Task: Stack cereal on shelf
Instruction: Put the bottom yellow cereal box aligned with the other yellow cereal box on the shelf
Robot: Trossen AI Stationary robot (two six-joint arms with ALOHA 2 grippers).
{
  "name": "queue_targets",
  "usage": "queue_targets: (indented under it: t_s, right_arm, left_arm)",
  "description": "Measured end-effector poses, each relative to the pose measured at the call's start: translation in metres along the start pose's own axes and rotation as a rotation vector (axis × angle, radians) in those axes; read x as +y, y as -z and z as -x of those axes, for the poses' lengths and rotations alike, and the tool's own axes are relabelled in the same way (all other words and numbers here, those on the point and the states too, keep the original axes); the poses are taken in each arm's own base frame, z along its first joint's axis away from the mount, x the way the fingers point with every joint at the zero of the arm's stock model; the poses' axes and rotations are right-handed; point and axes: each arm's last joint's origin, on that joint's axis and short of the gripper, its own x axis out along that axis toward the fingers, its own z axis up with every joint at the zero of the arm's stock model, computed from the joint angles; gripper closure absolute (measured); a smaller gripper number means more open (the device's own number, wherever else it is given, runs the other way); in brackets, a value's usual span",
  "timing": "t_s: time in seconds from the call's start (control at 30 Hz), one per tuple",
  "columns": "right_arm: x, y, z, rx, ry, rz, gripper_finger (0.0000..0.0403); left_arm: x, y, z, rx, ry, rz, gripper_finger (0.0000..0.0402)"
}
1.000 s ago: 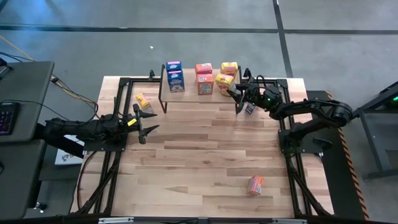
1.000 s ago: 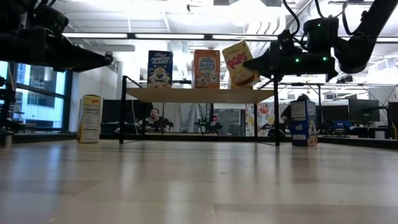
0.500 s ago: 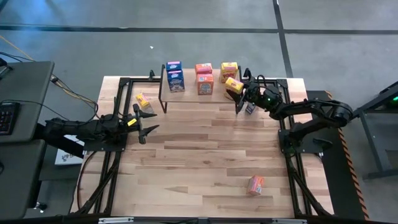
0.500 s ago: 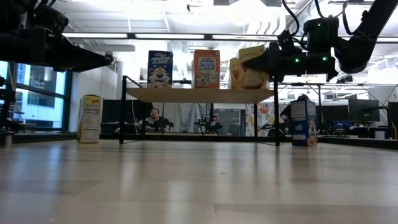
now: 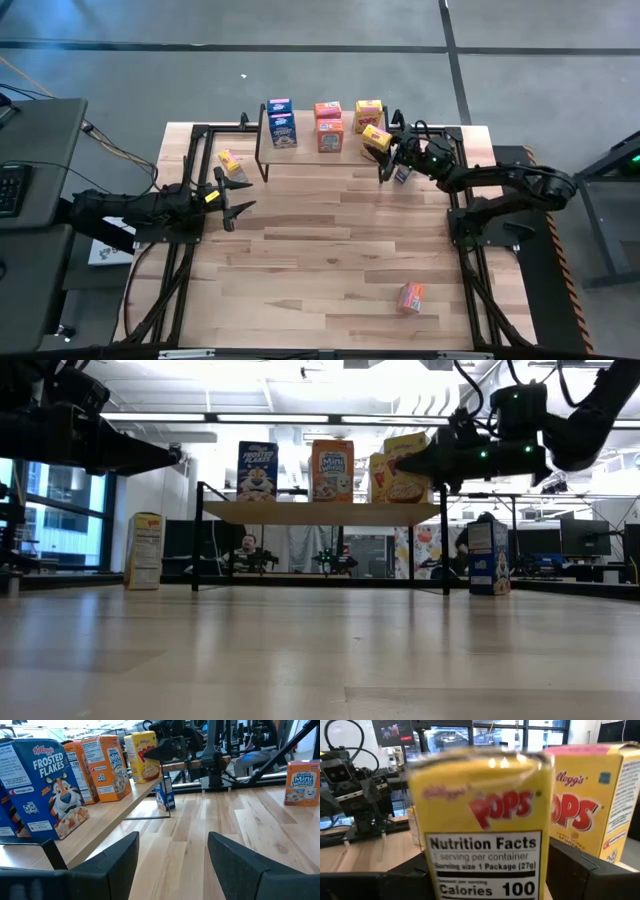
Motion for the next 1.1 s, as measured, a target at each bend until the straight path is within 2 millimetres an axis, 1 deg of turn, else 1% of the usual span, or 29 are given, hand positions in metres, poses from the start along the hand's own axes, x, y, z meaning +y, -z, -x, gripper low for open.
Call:
queue_targets:
  t_s: [0.27, 0.6, 0.8, 1.1]
  right_arm:
    - [0.003, -0.017, 0.012, -0.011, -0.003, 0.008, 0.0157]
    - [0.005, -0.029, 0.025, -0.004, -0.003, 0.005, 0.0157]
    - [0.007, -0.033, 0.032, 0.01, -0.003, -0.001, 0.0157]
    - [0.009, -0.045, 0.044, -0.02, -0.003, 0.004, 0.0157]
  left_arm:
    - [0.0, 0.0, 0.0, 0.0, 0.0, 0.0, 0.0173]
    - [0.0, 0.0, 0.0, 0.0, 0.0, 0.0, 0.0173]
    - [0.0, 0.0, 0.0, -0.001, 0.0, 0.0, 0.0173]
    - [0.0, 0.0, 0.0, 0.0, 0.001, 0.0, 0.0173]
